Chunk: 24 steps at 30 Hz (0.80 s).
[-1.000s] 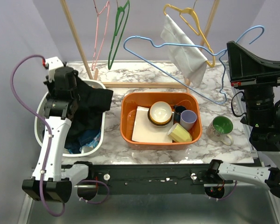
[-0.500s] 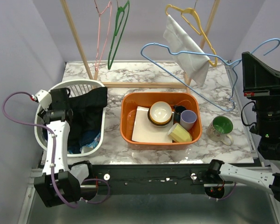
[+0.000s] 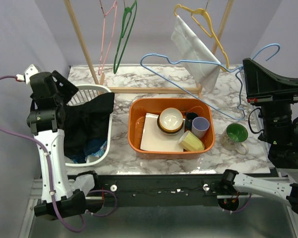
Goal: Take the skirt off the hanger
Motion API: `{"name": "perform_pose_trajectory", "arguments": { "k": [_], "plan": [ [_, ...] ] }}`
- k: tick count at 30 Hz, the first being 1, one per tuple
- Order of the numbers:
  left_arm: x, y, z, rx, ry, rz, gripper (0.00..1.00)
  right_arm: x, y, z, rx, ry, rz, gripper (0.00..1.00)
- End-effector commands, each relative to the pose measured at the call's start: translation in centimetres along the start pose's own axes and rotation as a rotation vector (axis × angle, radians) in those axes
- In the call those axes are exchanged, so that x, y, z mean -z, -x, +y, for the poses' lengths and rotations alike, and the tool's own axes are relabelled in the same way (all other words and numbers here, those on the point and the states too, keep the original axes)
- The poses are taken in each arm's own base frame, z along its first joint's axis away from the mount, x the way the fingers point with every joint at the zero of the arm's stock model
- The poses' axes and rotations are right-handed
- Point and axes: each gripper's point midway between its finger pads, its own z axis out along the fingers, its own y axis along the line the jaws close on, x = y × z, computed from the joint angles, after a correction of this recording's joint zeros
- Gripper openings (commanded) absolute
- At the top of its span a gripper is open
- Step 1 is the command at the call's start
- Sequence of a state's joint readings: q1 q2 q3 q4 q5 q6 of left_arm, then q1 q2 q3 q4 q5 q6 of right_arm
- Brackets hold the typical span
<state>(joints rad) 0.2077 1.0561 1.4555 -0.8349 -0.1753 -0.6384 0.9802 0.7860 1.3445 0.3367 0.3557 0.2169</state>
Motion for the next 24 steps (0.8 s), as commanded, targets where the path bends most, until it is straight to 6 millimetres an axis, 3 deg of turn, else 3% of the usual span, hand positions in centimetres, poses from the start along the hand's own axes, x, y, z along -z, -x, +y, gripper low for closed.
{"name": "perform_pose_trajectory", "arguments": {
  "k": [1, 3, 4, 6, 7, 9, 10, 12, 13, 17, 24],
  "plan": [
    [0.4, -6.8, -3.1, 0.054, -0.25, 0.257, 0.72, 0.1, -1.4, -0.8, 0.0, -0.034, 0.029, 0.01],
    [0.6, -7.1, -3.9, 0.096, -0.317, 0.238, 0.58, 0.1, -1.7, -0.9, 0.002, -0.036, 0.034, 0.01],
    [-0.2, -9.0, -3.1, 0.11, -0.306, 0.279, 0.55, 0.1, -1.7, -0.9, 0.002, -0.038, 0.033, 0.01],
    [-1.0, -10.3, -2.8, 0.128, -0.309, 0.294, 0.52, 0.0, -1.8, -0.9, 0.0, -0.036, 0.032, 0.01],
    [-1.9, -12.3, -1.6, 0.137, -0.272, 0.337, 0.51, 0.0, -1.9, -0.9, 0.0, -0.036, 0.034, 0.01],
    [-3.0, -14.4, -0.4, 0.145, -0.227, 0.385, 0.48, 0.0, -2.0, -0.9, 0.003, -0.036, 0.033, 0.01],
    [-3.9, -16.1, 1.2, 0.145, -0.17, 0.41, 0.47, -0.1, -2.2, -1.0, 0.005, -0.039, 0.034, 0.01],
    [-5.1, -17.7, 3.4, 0.147, -0.086, 0.407, 0.45, -0.2, -2.6, -1.0, 0.007, -0.037, 0.043, 0.01],
    [-5.7, -19.7, 5.3, 0.15, -0.023, 0.427, 0.45, -0.1, -2.8, -1.1, 0.008, -0.039, 0.045, 0.01],
    [-7.4, -21.4, 10.5, 0.139, 0.213, 0.371, 0.45, -0.2, -3.8, -1.1, 0.006, -0.037, 0.066, 0.01],
    [-8.6, -20.4, 11.6, 0.112, 0.303, 0.342, 0.54, -0.4, -4.5, -0.9, 0.002, -0.03, 0.083, 0.01]
  ]
}}
